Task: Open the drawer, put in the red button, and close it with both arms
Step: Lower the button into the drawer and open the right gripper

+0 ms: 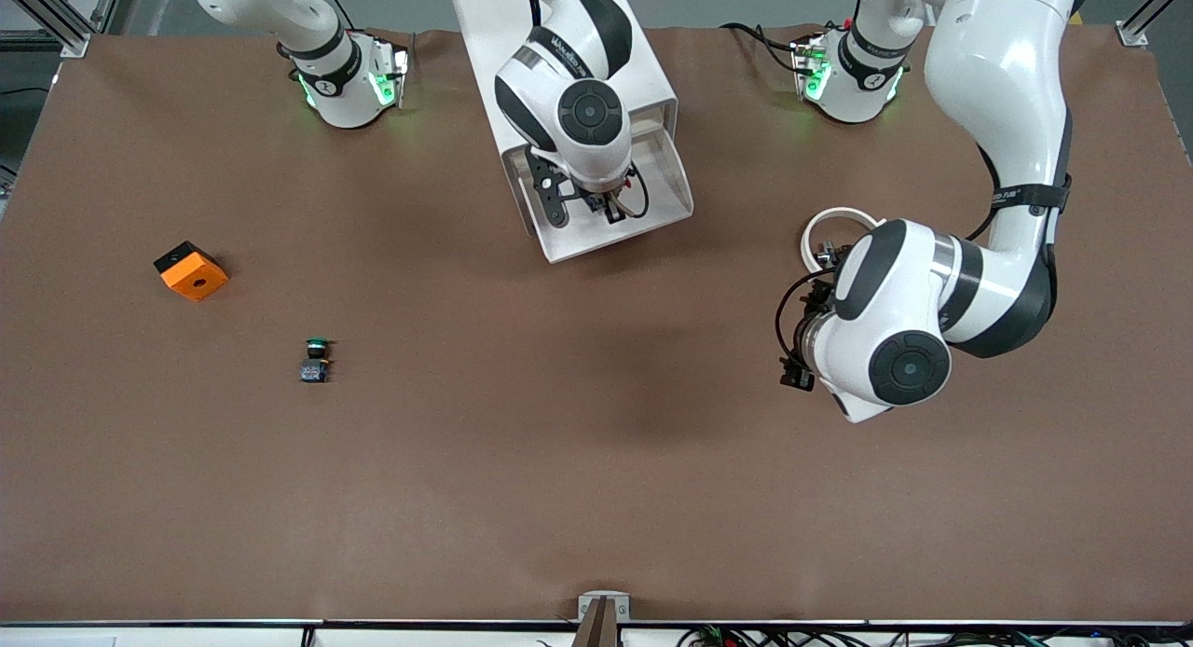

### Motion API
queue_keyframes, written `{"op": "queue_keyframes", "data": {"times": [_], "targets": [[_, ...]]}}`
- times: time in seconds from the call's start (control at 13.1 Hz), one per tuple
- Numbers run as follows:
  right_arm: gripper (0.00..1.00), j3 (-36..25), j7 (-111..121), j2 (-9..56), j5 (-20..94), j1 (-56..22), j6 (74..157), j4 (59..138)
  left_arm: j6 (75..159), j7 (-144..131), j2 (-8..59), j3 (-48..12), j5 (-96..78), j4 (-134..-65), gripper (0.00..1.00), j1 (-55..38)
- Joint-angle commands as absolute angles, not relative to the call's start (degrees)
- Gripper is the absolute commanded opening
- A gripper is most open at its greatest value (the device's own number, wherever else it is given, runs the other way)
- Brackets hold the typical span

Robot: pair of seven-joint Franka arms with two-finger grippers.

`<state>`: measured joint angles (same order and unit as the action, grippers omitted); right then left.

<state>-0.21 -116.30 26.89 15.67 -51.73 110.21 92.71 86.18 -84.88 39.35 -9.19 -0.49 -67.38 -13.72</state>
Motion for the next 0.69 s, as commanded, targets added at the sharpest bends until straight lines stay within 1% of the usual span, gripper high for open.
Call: {"op": "queue_keyframes", "data": {"times": [0.0,0.08,0.15,0.23,0.3,0.53,0.61], "targets": [[0.39,-0.9,-117.1,27.9,16.8,-52.4,110.2,91.2,90.8,-67.9,35.4,-9.5,1.1,-70.8,1.00,-12.8],[0.52,-0.9,-117.0,27.9,16.8,-52.4,110.2,91.2,92.1,-64.8,34.3,-9.6,1.2,-72.3,1.00,-12.9],[0.73,-0.9,-117.1,27.9,16.7,-52.5,110.2,91.1,93.7,-62.8,33.0,-9.7,1.2,-73.8,1.00,-12.9],[0.98,-0.9,-117.1,27.9,16.7,-52.6,110.2,91.0,95.5,-60.2,31.2,-10.2,1.2,-76.4,1.00,-13.0],[1.00,-0.9,-116.8,27.9,16.7,-52.6,109.9,90.3,98.4,-57.8,28.8,-10.8,1.2,-79.9,1.00,-12.8],[1.00,-0.9,-116.9,27.6,16.8,-52.2,109.4,86.7,112.9,-51.1,20.9,-12.2,1.1,-95.3,1.00,-12.8],[1.00,-1.0,-117.0,27.1,16.8,-51.9,108.8,85.5,115.9,-49.2,20.3,-13.0,1.1,-97.7,1.00,-12.9]]}}
